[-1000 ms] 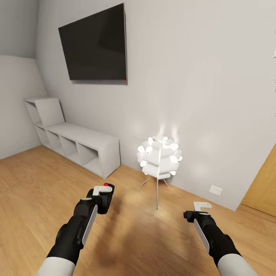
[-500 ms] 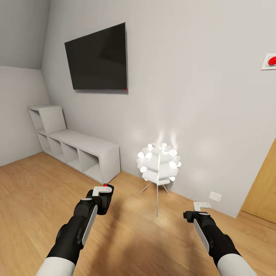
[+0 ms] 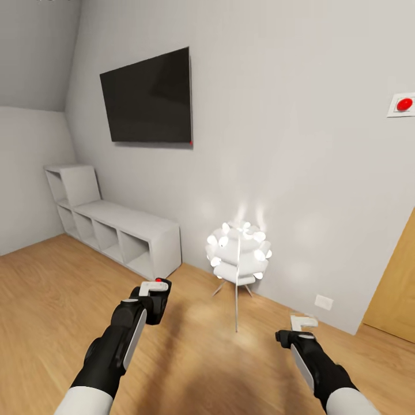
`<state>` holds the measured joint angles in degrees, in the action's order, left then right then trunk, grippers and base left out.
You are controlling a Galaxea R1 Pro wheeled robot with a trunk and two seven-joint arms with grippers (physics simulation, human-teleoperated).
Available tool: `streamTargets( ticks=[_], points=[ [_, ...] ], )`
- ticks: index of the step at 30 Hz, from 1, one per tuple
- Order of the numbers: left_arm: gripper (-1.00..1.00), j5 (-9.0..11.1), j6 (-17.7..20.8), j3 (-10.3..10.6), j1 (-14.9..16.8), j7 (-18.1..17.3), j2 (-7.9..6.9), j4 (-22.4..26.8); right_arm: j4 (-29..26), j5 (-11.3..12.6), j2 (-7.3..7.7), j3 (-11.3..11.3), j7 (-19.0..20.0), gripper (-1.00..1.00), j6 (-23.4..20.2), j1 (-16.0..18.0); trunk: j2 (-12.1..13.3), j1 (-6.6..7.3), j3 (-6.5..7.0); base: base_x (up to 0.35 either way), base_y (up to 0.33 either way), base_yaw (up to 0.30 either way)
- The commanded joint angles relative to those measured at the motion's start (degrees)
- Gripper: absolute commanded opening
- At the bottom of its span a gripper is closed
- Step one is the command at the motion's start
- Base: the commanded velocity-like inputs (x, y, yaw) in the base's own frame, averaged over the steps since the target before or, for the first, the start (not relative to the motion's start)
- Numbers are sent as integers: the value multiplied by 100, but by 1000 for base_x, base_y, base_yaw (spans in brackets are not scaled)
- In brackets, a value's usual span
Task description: Attach the digital camera to the camera tripod in the bedroom.
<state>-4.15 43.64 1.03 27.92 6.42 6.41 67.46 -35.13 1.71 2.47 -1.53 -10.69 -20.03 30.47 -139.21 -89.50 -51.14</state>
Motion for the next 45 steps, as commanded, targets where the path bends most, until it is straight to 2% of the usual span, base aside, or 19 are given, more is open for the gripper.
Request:
streamTargets(
  ticks=[1,3,5,7,10,17,40,45],
  points=[
    [-100,-44,27,4,3,-2,-1,-9,165,14,4,6,-17,100,141,2,38,24,13,0,0,0],
    [-100,-46,25,0,3,-3,-3,-34,511,5,8,8,-16,100,487,2,119,68,49,0,0,0],
    [-100,-52,24,-3,3,-2,-5,-63,1180,-8,8,14,-5,100,1182,2,199,112,85,0,0,0],
    [-100,-56,23,-5,3,-5,-7,-75,1659,-24,0,18,1,100,1680,2,279,156,120,0,0,0],
    [-100,-56,23,-5,3,-5,-8,-79,1834,-37,0,20,3,100,1868,2,399,222,174,0,0,0],
    [-100,-59,22,-6,3,-3,-8,-83,1945,-61,17,34,5,100,2020,2,680,376,300,0,0,0],
    [-100,-48,27,-6,3,-5,-9,-93,1966,-62,9,23,6,100,2048,2,1603,881,713,0,0,0],
    [-100,-35,-2,-8,3,-4,-13,-480,2027,-45,2,16,6,100,2065,2,1803,991,803,0,0,0]
  ],
)
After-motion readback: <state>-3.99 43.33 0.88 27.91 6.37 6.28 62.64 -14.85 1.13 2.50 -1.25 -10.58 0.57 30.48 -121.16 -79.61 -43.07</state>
